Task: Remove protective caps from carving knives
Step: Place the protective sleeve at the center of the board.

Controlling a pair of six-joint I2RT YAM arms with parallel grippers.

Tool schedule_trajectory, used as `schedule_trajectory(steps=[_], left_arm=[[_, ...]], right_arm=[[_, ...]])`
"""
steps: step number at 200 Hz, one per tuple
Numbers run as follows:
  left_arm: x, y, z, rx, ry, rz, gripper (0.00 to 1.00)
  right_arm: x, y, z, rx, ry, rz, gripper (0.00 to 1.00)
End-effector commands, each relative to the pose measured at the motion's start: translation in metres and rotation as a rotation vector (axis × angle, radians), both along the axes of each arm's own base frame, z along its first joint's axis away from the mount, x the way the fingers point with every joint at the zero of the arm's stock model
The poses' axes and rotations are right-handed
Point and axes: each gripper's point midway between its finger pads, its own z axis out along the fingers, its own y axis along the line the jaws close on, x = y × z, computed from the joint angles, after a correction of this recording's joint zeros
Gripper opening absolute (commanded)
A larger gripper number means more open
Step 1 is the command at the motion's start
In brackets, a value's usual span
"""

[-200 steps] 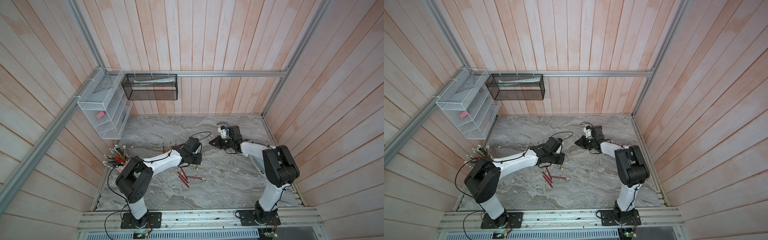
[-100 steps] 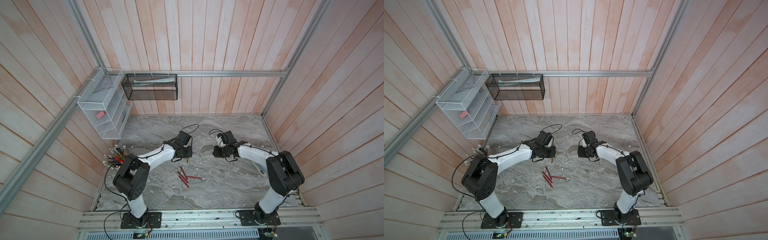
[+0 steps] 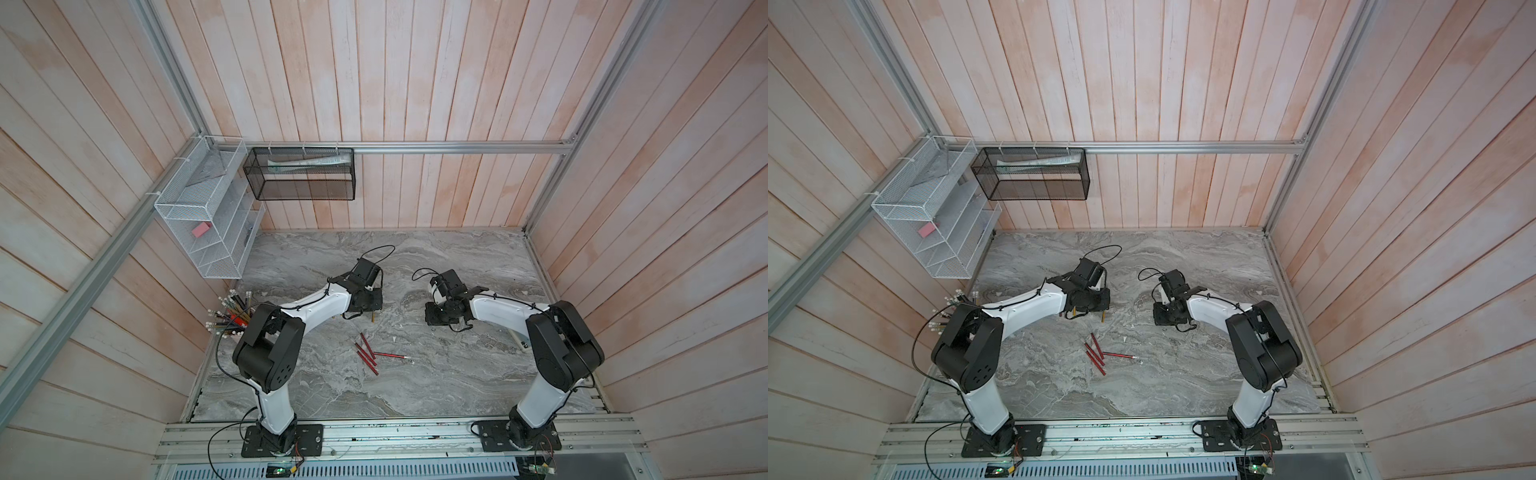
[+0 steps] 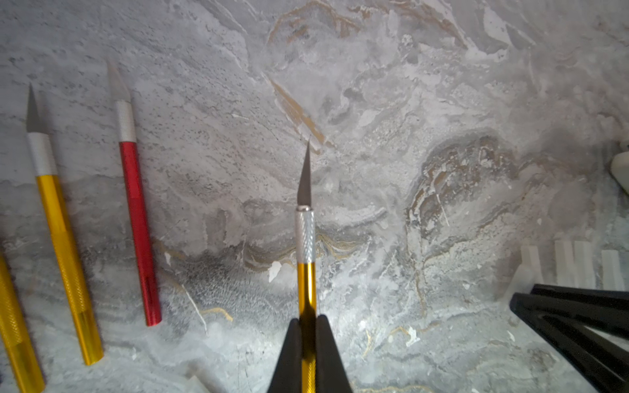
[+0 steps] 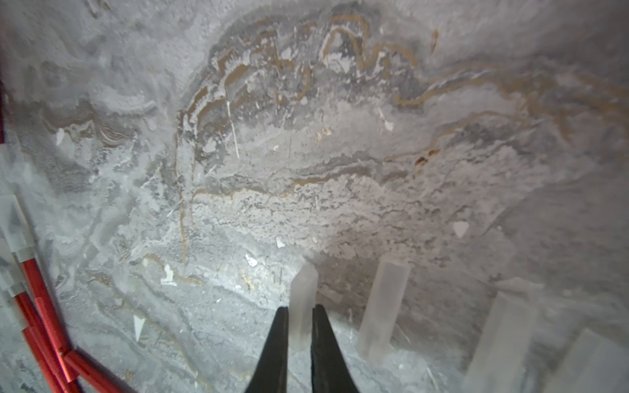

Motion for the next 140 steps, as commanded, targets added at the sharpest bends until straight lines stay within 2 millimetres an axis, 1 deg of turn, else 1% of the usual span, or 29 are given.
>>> schedule_trajectory(steps=[1, 22, 44, 62, 93, 140], left_arm=[[0.008, 0.0, 0.003, 0.011, -0.012, -0.006, 0.0], [0.008, -0.001, 0.003, 0.007, -0.012, -0.01, 0.0], [0.008, -0.001, 0.002, 0.01, -0.011, -0.01, 0.0], [0.008, 0.0, -0.001, 0.017, -0.006, -0.009, 0.0], [0.01, 0.002, -0.002, 0.028, -0.005, -0.007, 0.0], [0.02, 0.007, -0.006, 0.082, -0.019, 0.0, 0.0]], right_arm=[[-0.007, -0.002, -0.014, -0.014, 0.038, 0.007, 0.03], [-0.005, -0.001, -0.016, -0.016, 0.037, 0.004, 0.06], [-0.003, -0.002, -0.017, -0.018, 0.038, -0.003, 0.17], [-0.002, -0.003, -0.016, -0.017, 0.037, -0.006, 0.21], [-0.001, -0.003, -0.009, -0.006, 0.022, -0.011, 0.24], [0.003, 0.003, 0.013, 0.042, -0.017, -0.009, 0.29]])
